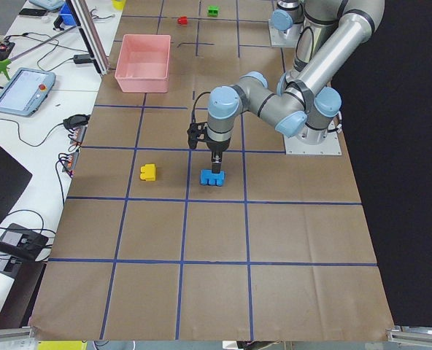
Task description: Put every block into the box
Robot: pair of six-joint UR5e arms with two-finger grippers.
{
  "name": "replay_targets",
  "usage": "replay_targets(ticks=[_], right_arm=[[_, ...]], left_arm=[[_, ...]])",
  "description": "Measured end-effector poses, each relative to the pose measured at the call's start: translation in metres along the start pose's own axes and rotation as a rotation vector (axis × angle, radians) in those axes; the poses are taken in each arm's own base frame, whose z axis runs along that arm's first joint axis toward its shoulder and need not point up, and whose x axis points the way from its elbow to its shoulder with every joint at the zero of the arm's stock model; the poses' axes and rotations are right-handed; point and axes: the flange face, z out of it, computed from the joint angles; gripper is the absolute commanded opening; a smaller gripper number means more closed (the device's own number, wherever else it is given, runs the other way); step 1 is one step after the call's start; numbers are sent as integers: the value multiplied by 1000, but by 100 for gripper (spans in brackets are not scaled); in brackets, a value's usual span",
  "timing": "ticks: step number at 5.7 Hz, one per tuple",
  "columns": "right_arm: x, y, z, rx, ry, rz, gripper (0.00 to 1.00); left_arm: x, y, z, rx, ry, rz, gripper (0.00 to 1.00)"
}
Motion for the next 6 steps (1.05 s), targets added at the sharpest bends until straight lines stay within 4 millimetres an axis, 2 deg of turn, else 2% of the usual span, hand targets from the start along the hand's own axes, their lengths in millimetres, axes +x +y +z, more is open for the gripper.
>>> replay_targets(ticks=[3, 5, 6], right_arm=[[14, 0, 53, 68, 54, -33, 99], [32, 3, 93, 2, 71, -61, 99], [35, 6, 104, -26, 71, -62, 99]], left_arm=[[-11, -17, 77, 23, 91, -56, 98], [-3, -8, 117, 28, 91, -53, 99], [0, -3, 138, 36, 81, -46, 99]])
